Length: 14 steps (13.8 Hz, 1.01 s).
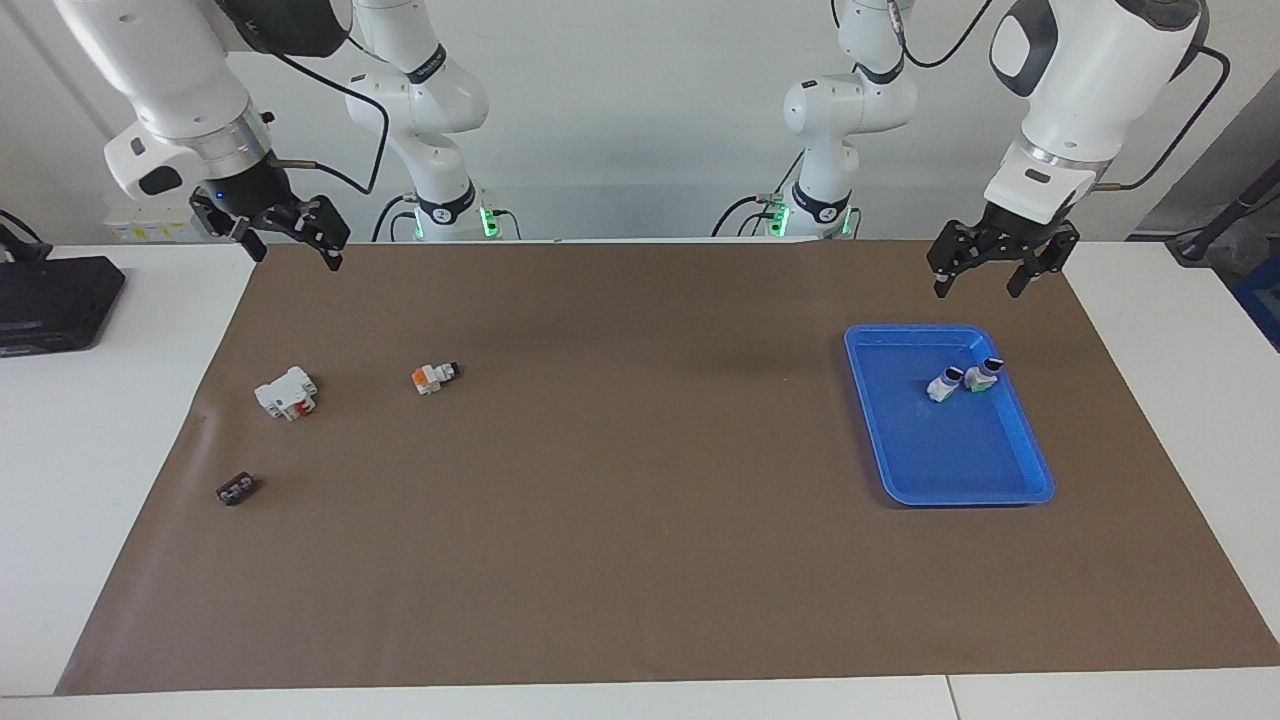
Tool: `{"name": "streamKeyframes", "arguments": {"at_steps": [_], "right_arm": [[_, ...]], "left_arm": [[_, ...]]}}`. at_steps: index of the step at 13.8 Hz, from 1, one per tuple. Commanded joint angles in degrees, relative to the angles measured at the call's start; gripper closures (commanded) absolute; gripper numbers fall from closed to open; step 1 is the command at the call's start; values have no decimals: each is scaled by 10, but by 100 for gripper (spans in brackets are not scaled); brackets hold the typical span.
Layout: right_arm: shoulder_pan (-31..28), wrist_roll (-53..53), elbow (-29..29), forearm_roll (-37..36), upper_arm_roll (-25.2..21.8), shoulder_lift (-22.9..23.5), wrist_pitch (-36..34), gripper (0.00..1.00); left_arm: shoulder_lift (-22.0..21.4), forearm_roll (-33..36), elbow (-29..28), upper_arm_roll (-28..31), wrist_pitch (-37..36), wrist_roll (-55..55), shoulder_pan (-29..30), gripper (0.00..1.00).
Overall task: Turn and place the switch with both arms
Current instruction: 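Reach the right gripper down to the white-and-orange switch on the table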
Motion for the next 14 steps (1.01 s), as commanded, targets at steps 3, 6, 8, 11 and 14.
{"name": "streamKeyframes", "arguments": {"at_steps": [3,6,8,11,14], "right_arm": [[1,62,-127,-6,4,-55,90,0],[21,202,-237,-5,10,-98,168,0],[27,287,-262,-5,10,-91,180,0],[55,387,-307,-4,10,-64,234,0],[72,459,-361,0,10,-57,281,0]], "left_arm": [[-17,-9,-18,-1,1,4,5,0],[-17,-9,-18,-1,1,4,5,0],[-17,-9,-18,-1,1,4,5,0],[-17,-9,-18,-1,1,4,5,0],[-17,-9,-18,-1,1,4,5,0]]}}
